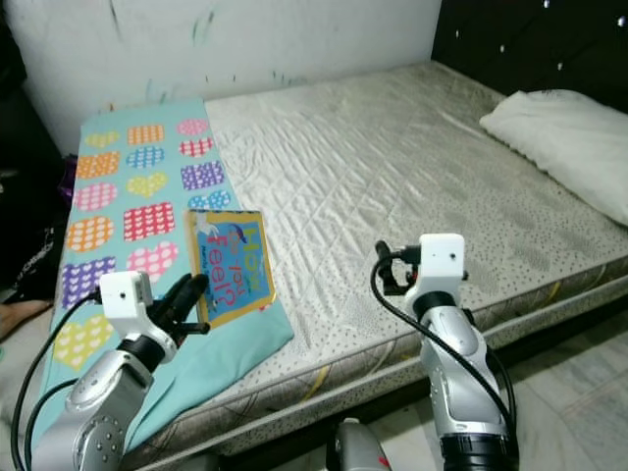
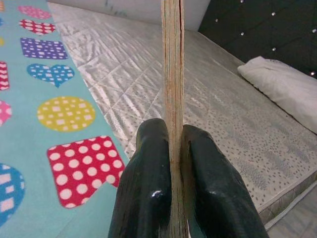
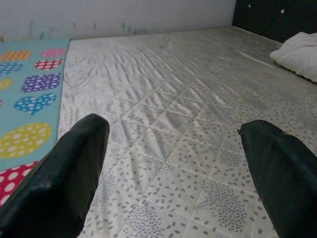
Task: Clean up the room
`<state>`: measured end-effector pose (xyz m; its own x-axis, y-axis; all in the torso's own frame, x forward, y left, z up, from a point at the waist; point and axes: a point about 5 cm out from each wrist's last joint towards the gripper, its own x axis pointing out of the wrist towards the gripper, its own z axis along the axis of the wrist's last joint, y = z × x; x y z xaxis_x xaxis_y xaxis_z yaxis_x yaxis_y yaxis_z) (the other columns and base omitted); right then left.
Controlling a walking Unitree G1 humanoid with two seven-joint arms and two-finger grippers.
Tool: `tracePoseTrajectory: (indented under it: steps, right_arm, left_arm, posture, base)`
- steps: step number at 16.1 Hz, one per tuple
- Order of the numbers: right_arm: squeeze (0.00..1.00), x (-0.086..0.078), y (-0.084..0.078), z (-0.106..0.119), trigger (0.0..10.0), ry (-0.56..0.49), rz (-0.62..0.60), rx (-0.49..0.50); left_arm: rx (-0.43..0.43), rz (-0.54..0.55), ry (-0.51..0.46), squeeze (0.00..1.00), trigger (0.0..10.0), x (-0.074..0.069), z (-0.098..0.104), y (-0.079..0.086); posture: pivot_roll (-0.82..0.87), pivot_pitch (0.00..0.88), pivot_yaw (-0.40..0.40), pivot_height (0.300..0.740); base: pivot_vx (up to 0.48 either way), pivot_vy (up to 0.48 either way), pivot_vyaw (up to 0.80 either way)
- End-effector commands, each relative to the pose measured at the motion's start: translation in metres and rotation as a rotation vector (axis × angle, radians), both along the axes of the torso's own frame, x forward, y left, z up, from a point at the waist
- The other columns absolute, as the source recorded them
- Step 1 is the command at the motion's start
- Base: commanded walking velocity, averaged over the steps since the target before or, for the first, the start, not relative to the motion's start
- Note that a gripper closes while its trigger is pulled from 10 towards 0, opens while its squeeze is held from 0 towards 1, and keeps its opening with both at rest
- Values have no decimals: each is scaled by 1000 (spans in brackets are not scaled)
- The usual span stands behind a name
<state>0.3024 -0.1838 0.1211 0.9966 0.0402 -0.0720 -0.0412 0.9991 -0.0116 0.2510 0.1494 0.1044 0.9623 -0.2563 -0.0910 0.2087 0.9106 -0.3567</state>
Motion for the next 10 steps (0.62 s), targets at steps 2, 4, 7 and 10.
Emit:
tracePoseTrajectory:
  steps: [2,4,7,10]
  right_arm:
    - [0,4,3,11,10000,-45,23,10]
    - [0,6,3,14,10000,-53,31,15]
    - [0,7,2,16,10000,-59,28,19]
    - [0,9,3,16,10000,-59,29,27]
  left_arm:
    - [0,13,-43,0,10000,5,8,-1]
    - [-7,24,-42,0,10000,7,7,-1]
    - [-4,25,-43,0,10000,6,6,0]
    - [-1,34,-44,0,10000,7,6,1]
  posture:
    - [-162,0,46,655]
    - [-162,0,46,655]
    - [-173,0,45,655]
    - [-169,0,43,655]
  base:
    - [0,0,-203]
    - [0,0,-675]
    - [0,0,-652]
    - [0,0,-646]
